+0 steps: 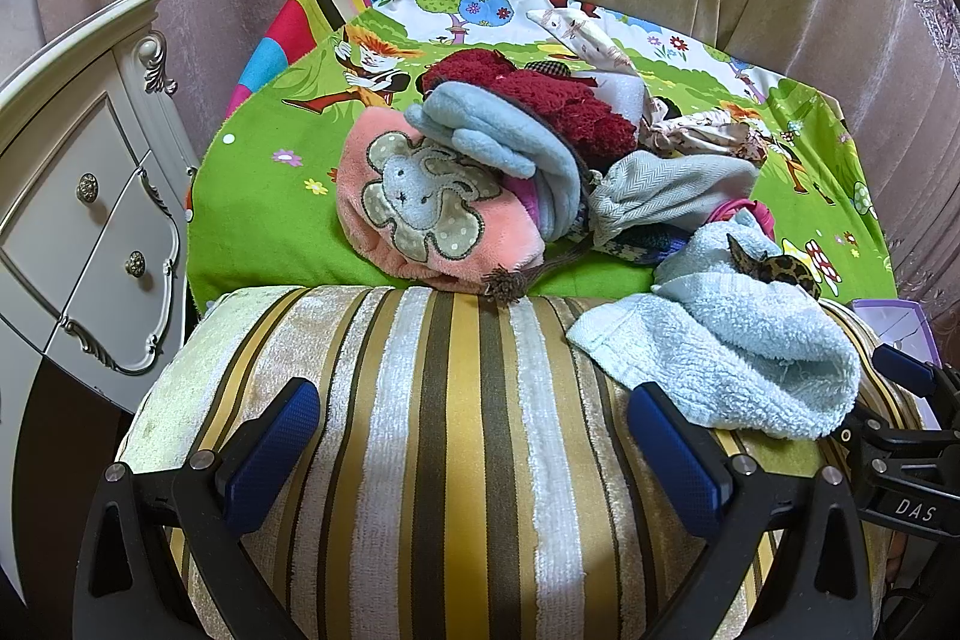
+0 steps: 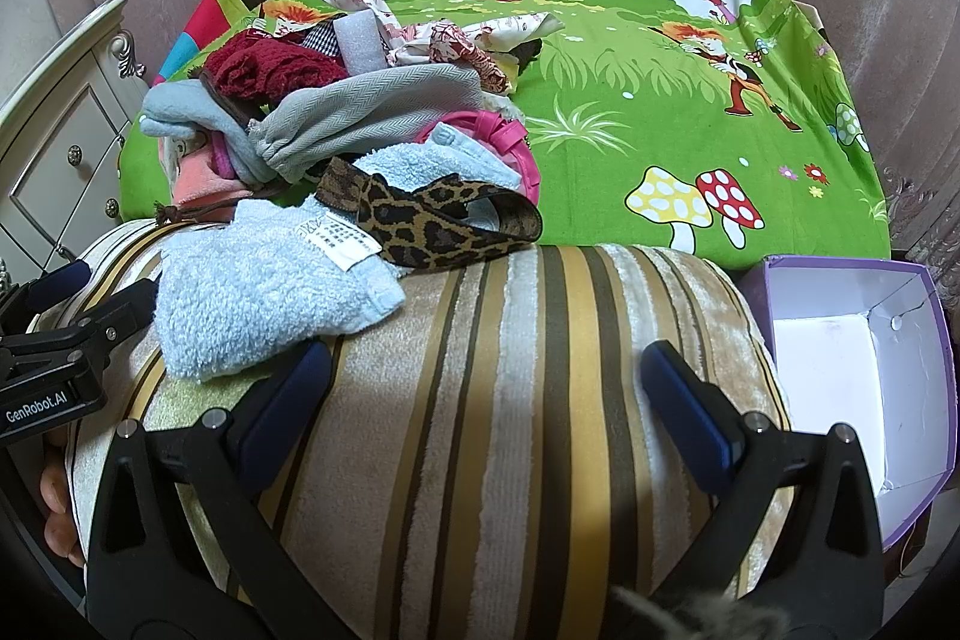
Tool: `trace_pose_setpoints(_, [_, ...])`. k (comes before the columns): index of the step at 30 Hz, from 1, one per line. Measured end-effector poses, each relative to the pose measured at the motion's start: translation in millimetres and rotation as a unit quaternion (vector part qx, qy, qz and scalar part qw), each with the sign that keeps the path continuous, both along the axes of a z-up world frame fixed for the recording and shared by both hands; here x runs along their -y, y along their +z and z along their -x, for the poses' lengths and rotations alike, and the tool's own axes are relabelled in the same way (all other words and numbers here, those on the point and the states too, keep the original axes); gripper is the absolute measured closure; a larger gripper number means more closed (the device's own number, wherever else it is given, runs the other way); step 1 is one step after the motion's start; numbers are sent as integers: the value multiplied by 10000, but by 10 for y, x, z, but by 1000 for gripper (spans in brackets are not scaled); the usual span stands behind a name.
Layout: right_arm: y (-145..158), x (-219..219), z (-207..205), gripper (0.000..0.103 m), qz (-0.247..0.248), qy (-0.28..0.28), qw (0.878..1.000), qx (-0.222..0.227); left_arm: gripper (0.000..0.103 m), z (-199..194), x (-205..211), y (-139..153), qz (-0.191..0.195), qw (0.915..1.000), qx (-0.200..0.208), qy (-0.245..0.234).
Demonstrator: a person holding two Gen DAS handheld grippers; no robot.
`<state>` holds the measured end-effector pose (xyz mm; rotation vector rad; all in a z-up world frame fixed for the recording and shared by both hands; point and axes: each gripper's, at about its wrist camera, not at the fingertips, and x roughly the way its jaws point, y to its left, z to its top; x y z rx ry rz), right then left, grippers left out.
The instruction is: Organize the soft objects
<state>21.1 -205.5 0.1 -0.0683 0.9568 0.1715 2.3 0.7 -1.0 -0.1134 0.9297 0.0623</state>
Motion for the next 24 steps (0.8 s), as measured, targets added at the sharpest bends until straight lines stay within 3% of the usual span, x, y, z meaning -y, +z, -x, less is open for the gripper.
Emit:
trace_pose_setpoints(17, [2, -5, -19, 0, 1, 17, 10000, -16, 0, -2, -7, 4, 16, 10000, 16, 8])
trace_pose_setpoints(21, [3, 42, -38, 0, -91, 117, 9999, -58, 0, 52, -27, 28, 260, 9994, 194, -113])
trace_pose_setpoints(24, [9, 80, -43, 0, -141, 187, 9997, -103, 0, 77, 30, 64, 161, 9994, 259, -162])
